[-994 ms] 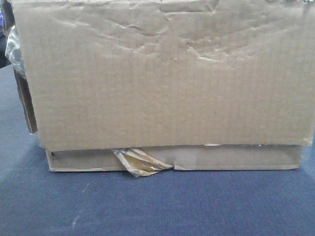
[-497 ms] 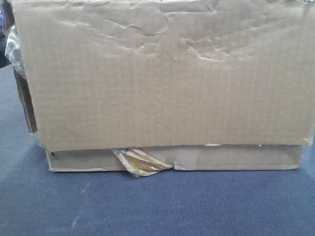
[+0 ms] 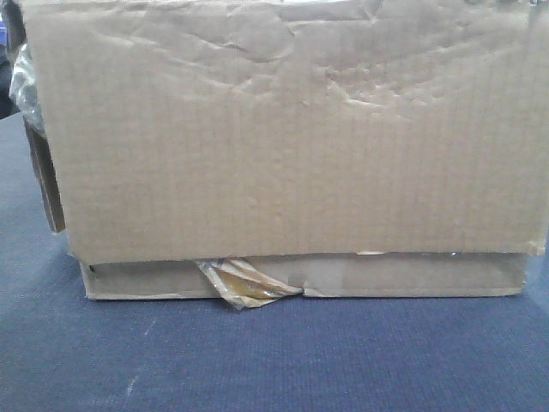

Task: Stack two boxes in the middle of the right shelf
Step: 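Close both grippers on the box walls and lift the two-box stack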

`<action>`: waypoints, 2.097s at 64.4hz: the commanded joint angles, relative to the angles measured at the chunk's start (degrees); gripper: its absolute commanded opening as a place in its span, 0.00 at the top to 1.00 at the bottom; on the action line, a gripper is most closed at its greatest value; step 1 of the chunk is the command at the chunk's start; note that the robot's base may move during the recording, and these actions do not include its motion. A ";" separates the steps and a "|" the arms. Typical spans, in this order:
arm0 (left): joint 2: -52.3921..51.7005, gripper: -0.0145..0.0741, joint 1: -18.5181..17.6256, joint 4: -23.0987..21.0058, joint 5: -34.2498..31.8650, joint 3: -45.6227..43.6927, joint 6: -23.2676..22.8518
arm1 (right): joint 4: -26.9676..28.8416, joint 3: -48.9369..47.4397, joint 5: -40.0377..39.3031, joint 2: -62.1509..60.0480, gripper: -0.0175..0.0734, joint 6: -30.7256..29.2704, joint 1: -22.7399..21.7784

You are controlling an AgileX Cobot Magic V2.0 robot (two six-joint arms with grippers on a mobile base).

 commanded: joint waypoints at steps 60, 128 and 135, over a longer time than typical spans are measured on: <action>-19.07 0.16 11.12 -9.16 -0.37 14.83 7.47 | -0.11 -38.07 38.68 35.67 0.18 -0.38 9.75; -17.00 0.96 8.85 -6.08 -0.45 33.04 3.65 | 2.96 -38.07 45.11 54.26 0.98 -1.85 9.75; -17.00 0.96 8.85 -5.24 -0.59 32.89 2.49 | 2.96 -38.07 45.00 53.65 0.98 -1.85 9.75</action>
